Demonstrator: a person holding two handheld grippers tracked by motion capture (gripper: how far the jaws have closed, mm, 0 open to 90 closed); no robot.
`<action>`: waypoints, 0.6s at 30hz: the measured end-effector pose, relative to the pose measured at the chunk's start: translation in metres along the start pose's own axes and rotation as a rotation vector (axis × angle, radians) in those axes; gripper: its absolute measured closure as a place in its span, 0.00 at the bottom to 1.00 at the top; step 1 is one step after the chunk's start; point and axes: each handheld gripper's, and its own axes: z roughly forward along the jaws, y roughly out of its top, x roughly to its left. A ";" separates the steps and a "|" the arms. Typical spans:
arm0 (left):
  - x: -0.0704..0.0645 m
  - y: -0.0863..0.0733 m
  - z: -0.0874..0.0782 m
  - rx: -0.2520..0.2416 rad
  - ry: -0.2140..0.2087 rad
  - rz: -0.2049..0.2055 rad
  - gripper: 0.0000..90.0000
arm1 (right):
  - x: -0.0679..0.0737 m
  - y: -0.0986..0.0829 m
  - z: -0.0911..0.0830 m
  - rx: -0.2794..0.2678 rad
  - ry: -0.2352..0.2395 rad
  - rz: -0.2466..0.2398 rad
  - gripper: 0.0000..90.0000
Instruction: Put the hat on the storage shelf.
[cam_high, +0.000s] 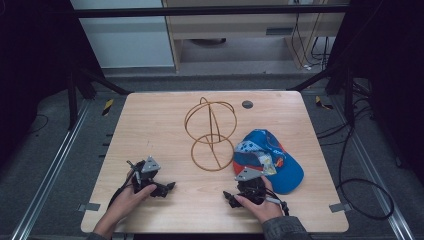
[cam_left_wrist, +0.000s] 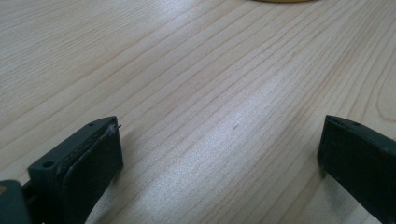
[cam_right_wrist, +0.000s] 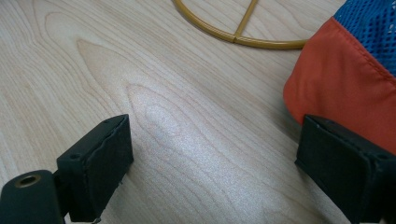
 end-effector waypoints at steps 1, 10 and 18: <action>0.000 0.000 0.000 -0.001 0.000 -0.001 0.00 | 0.000 0.000 0.000 0.000 0.000 0.000 0.12; 0.000 -0.001 -0.001 0.000 -0.007 0.006 0.00 | -0.001 -0.001 -0.002 0.002 0.001 -0.005 0.14; 0.000 -0.001 -0.001 0.000 -0.006 0.005 0.00 | -0.003 0.002 -0.032 0.006 -0.010 -0.048 0.14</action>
